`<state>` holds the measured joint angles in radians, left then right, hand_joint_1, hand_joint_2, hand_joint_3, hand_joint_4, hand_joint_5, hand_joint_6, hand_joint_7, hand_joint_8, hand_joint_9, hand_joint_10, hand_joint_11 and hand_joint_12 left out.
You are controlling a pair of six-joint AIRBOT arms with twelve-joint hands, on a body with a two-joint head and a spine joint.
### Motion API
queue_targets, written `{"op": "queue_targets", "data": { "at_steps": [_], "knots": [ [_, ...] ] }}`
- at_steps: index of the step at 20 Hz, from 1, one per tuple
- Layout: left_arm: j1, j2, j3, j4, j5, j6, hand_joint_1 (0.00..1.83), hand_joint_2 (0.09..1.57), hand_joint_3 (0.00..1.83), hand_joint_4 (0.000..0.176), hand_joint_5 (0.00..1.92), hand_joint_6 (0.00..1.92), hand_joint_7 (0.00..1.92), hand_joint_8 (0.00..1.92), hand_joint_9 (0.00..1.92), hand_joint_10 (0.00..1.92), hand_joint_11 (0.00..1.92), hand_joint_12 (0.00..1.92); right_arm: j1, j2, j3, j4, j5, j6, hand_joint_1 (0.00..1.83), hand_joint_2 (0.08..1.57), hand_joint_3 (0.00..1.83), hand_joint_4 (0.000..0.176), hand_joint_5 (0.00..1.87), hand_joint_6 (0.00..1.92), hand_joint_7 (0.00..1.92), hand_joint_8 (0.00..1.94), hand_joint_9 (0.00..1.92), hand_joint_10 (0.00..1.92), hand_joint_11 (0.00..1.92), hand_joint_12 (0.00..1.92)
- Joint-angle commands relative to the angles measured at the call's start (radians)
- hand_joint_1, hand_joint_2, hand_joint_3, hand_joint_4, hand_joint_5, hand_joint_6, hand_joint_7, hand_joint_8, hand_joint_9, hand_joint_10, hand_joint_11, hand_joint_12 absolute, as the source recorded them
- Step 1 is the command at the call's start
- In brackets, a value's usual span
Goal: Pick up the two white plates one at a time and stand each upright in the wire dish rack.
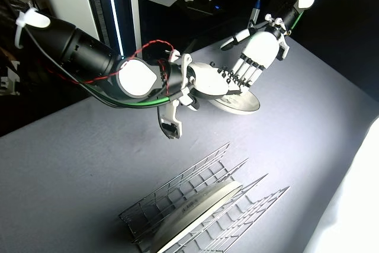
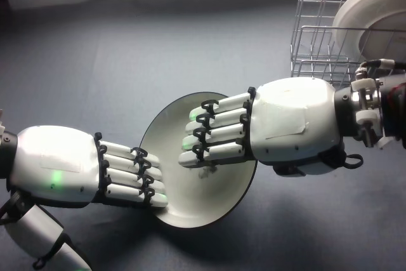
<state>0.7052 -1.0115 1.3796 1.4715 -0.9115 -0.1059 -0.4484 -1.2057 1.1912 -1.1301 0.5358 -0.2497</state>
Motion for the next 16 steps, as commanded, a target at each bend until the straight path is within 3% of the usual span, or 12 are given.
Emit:
{"op": "queue_targets", "data": {
  "at_steps": [1, 10, 12, 16],
  "knots": [
    [0.008, -0.003, 0.003, -0.01, -0.036, -0.007, 0.0, 1.09, 0.0, 0.0, 0.13, 0.01, 0.09, 0.01, 0.07, 0.01, 0.04, 0.05, 0.001, -0.005, 0.006, 0.04, 0.069, -0.005, 1.44, 1.06, 0.0, 0.0, 0.0, 0.0, 0.0, 0.0, 0.0, 0.0, 0.0, 0.0],
    [0.011, -0.004, 0.008, -0.013, -0.036, -0.01, 0.0, 1.09, 0.0, 0.0, 0.1, 0.01, 0.07, 0.0, 0.05, 0.0, 0.01, 0.05, 0.002, -0.081, 0.097, 0.04, 0.069, -0.013, 1.44, 1.09, 0.01, 0.0, 0.0, 0.0, 0.0, 0.0, 0.0, 0.0, 0.06, 0.03],
    [0.015, -0.006, 0.012, -0.017, -0.041, -0.015, 0.0, 1.08, 0.0, 0.0, 0.1, 0.0, 0.07, 0.0, 0.05, 0.0, 0.02, 0.06, 0.005, -0.101, 0.114, 0.04, 0.068, -0.015, 1.45, 1.12, 0.0, 0.0, 0.02, 0.01, 0.0, 0.0, 0.0, 0.0, 0.0, 0.38],
    [0.017, -0.008, 0.02, -0.018, -0.042, -0.021, 0.0, 1.08, 0.0, 0.0, 0.09, 0.0, 0.06, 0.0, 0.04, 0.0, 0.0, 0.04, 0.015, -0.135, 0.138, 0.04, 0.061, -0.016, 1.45, 1.12, 0.0, 0.0, 0.09, 0.01, 0.05, 0.01, 0.05, 0.01, 0.0, 0.59]
  ]
}}
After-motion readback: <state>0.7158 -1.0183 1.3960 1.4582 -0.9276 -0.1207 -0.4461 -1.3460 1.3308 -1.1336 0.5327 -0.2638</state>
